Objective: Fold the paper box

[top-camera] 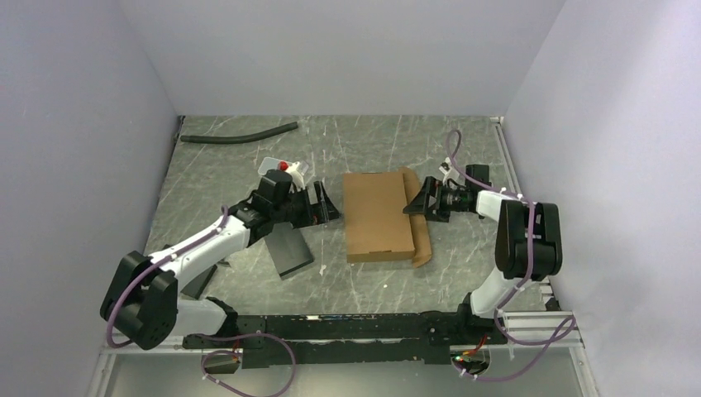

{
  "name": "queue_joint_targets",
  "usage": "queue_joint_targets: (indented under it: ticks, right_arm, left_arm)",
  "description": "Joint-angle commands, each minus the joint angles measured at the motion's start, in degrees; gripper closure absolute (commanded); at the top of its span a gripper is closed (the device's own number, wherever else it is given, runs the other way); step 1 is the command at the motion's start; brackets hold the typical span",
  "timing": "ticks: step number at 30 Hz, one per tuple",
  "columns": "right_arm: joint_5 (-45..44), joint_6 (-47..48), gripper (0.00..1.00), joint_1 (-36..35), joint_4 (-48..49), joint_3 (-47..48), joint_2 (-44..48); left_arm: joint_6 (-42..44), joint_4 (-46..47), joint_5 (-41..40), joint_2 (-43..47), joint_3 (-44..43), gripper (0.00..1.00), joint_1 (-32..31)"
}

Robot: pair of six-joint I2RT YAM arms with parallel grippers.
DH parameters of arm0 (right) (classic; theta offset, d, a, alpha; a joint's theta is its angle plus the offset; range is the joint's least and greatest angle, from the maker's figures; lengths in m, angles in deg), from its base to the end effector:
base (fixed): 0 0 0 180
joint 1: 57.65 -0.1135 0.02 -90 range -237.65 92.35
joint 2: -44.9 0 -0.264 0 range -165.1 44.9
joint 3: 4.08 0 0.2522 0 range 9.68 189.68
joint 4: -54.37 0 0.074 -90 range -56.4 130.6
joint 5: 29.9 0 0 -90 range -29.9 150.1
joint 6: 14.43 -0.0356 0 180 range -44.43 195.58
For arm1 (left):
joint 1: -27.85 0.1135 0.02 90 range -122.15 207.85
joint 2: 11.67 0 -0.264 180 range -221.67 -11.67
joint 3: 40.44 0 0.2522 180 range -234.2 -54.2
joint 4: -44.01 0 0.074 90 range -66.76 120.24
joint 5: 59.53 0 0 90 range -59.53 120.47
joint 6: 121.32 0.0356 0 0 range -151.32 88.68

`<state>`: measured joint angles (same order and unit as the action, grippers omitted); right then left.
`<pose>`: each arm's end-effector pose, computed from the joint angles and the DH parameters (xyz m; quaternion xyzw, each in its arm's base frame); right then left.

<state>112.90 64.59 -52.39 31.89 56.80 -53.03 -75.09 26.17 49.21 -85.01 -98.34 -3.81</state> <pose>0.3075 0.0002 0.1407 0.0064 0.8721 0.4402 0.2137 0.2302 -0.1554 0.2402 -0.0147 0.8716 -0.4000 0.2831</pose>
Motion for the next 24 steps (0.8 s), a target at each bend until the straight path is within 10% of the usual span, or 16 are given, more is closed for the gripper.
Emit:
queue_joint_targets:
  ticks: [1, 9, 19, 24]
  right_arm:
    - [-5.4, 10.0, 0.00, 1.2, -7.2, 2.6, 5.9]
    - [-9.3, 31.3, 0.00, 5.9, -19.9, 4.6, 18.7]
    - [5.9, 91.6, 0.01, 5.5, -41.9, -7.1, 50.2]
    - [3.0, 120.5, 0.11, 5.0, -56.5, -9.7, 43.3]
  left_arm:
    - [5.9, -6.3, -3.8, -0.3, -4.6, 0.04, -0.6]
    - [9.2, -5.5, -1.3, 4.7, -3.6, 0.04, -1.2]
    - [1.0, 8.2, 1.8, 16.9, 9.4, 0.01, -0.6]
    - [0.1, 8.0, 3.5, 14.2, 9.8, 0.01, -0.7]
